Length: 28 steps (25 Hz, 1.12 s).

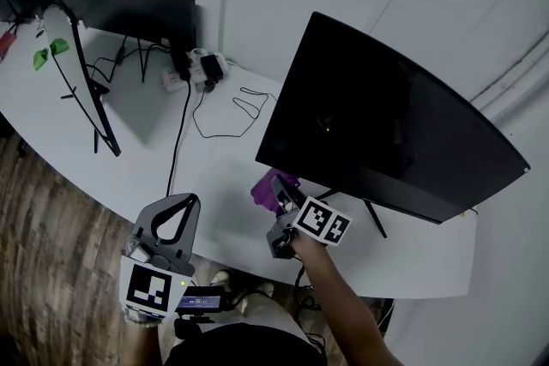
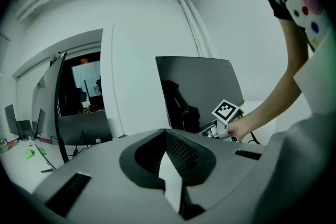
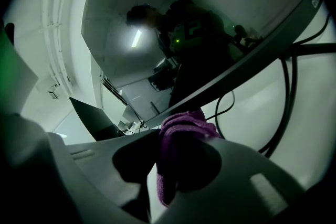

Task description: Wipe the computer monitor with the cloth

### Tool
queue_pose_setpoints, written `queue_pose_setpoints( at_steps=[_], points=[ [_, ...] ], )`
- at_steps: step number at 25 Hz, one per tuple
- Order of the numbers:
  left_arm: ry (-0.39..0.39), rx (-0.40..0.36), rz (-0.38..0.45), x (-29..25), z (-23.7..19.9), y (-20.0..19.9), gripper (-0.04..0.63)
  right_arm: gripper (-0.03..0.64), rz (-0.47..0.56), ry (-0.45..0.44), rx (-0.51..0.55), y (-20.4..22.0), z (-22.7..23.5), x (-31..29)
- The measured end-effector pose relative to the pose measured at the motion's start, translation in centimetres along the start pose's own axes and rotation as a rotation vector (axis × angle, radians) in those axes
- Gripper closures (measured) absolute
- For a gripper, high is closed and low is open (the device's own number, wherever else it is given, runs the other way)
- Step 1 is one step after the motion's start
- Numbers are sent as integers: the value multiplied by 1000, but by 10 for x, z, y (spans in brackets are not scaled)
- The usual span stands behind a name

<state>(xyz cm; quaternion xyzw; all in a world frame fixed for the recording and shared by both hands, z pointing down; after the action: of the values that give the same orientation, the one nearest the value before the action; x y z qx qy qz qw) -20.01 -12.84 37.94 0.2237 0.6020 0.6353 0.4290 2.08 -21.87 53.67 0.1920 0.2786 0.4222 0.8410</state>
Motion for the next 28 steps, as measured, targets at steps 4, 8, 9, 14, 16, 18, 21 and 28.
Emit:
queue_pose_setpoints(
  at_steps=[4, 8, 9, 14, 16, 18, 21, 28],
  points=[
    [-14, -1, -3, 5, -8, 4, 590, 536, -13, -17, -4, 9, -13, -18],
    [-22, 0, -8, 10, -14, 7, 590, 535, -15, -31, -18, 17, -23, -32],
    [-23, 0, -10, 12, -15, 8, 591, 535, -13, -35, -25, 19, -26, -35],
    [-29, 3, -16, 17, -21, 12, 591, 535, 12, -42, -82, 27, -37, -49],
    [-31, 4, -18, 19, -23, 14, 589, 536, 33, -46, -125, 29, -40, -53],
    [-31, 3, -19, 20, -25, 15, 590, 537, 54, -56, -172, 31, -44, -56],
    [-30, 0, -18, 21, -27, 16, 590, 537, 88, -80, -226, 32, -52, -62],
    [-23, -5, -9, 22, -28, 14, 590, 537, 157, -109, -298, 21, -66, -62]
  ],
)
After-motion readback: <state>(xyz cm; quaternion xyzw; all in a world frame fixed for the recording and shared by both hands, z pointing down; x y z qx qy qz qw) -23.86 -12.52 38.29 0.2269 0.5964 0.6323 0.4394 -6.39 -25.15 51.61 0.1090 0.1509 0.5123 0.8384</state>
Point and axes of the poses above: the fingertips, and each gripper's own axes: x backward along the fingers, z to its right, y out of its underside, the point moved 5 cm from there along x, backward along the fingers
